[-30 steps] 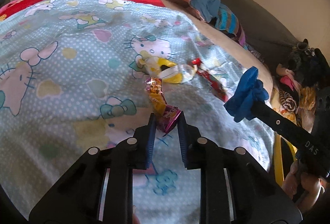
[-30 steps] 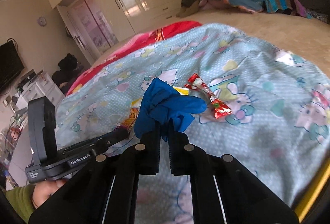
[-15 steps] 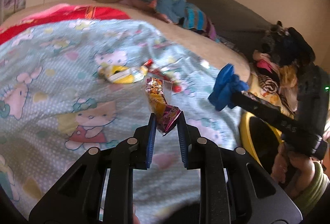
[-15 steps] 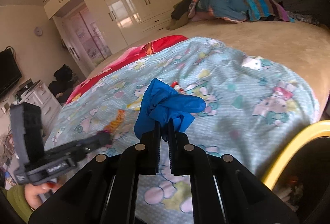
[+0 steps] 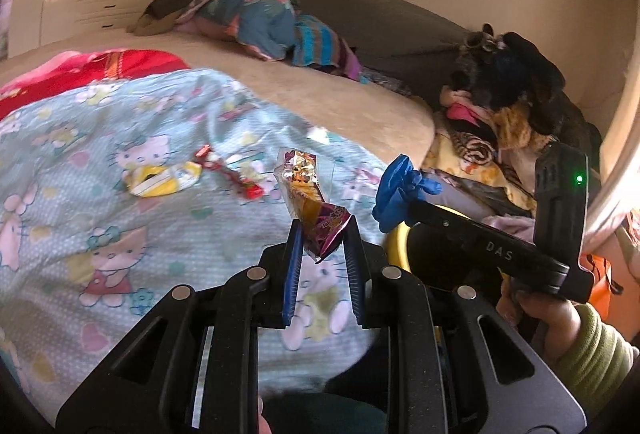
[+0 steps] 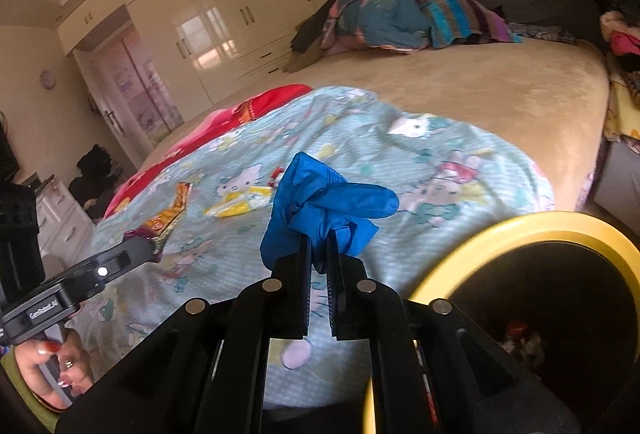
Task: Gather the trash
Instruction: 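Carry the candy wrapper and blue wrapper over the yellow bin with both tools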
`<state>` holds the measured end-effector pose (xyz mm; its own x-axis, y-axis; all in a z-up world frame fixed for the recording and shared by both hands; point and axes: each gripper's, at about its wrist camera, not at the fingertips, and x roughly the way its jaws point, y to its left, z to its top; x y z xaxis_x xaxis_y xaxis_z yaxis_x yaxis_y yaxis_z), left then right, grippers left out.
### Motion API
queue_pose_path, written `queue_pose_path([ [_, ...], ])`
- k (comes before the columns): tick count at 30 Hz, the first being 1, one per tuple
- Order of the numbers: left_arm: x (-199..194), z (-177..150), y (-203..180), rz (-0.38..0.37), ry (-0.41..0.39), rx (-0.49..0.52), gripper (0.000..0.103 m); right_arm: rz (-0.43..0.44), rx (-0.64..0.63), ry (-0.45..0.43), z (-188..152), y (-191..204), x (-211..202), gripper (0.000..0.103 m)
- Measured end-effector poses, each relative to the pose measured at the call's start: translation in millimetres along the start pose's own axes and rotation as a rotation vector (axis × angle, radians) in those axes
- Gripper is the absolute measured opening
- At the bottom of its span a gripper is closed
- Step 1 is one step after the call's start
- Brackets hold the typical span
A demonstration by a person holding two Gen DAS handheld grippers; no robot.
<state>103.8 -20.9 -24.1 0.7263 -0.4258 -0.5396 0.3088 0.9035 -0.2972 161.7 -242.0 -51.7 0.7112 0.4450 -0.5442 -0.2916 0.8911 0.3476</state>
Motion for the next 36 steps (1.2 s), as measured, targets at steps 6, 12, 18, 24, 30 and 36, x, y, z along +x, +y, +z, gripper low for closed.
queue_pose_path([
  [6, 1.4, -0.1, -21.1, -0.032, 0.004, 0.042, 0.015, -0.043, 0.041, -0.022, -2.2, -22.3, -19.9, 0.007],
  [12, 3.8, -3.0, -40.3, -0.059, 0.013, 0.082, 0.015, -0.08, 0.07, -0.045, -3.3, -38.5, -37.0, 0.007],
  [18, 5.9, -8.4, -57.0, -0.083, 0.027, 0.114, 0.015, -0.11, 0.095, -0.061, -5.3, -51.5, -49.4, 0.007],
  [24, 8.9, -13.4, -73.1, -0.106, 0.039, 0.145, 0.015, -0.139, 0.109, -0.08, -4.5, -62.5, -59.5, 0.007],
  [30, 16.9, -24.9, -93.0, -0.141, 0.067, 0.19, 0.015, -0.174, 0.131, -0.1, -6.4, -77.5, -72.4, 0.007],
  [36, 26.8, -33.6, -113.2, -0.172, 0.095, 0.236, 0.015, -0.209, 0.15, -0.104, -9.1, -92.4, -80.8, 0.007],
])
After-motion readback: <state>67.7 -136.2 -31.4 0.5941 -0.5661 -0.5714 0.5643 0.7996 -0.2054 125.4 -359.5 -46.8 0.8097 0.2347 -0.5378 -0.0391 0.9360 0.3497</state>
